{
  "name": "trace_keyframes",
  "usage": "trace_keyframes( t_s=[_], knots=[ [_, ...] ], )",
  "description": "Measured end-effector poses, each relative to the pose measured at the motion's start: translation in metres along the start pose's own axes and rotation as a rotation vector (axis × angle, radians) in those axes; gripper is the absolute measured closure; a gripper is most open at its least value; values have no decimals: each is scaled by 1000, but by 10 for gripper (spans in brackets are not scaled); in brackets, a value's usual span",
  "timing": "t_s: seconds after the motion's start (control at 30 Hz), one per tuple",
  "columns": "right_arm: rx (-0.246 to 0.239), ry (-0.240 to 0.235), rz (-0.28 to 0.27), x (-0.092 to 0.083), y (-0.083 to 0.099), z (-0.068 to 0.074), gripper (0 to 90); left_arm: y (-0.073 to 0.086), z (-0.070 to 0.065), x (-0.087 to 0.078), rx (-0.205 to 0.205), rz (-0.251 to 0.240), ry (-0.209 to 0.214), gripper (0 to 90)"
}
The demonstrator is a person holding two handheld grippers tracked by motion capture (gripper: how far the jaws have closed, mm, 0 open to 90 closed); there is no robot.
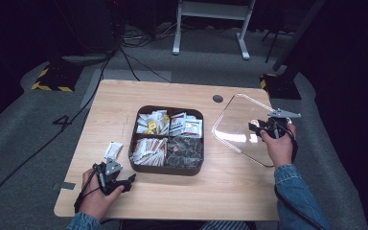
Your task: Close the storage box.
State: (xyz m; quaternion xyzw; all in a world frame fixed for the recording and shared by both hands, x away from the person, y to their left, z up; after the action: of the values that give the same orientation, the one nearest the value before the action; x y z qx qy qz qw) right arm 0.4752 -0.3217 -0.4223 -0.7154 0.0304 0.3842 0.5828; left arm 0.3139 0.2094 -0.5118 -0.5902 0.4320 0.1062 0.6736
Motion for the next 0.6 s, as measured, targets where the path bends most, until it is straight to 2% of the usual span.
trace_keyframes(
  t_s=[0.3, 0.6],
  knots=[
    [-50, -60, -27, -3, -27, 25, 589, 0, 0, 0, 0, 0, -2, 262],
    [-109, -145, -42, 8, -55, 66, 589, 0, 0, 0, 0, -1, -3, 262]
  ],
)
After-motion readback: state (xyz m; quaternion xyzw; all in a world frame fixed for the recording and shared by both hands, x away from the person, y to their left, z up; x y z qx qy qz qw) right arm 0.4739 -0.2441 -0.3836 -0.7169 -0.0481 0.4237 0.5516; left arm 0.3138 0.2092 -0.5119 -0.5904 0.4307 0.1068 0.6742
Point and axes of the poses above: each handheld gripper's, and its own axes: x roughly forward along the jaws, y roughly out of its underside, z roughly to its left, the point moved 1 cm from there along x, roughly forward along the jaws, and after that the axes turned 3 degrees about -x, right-handed, at the moved point
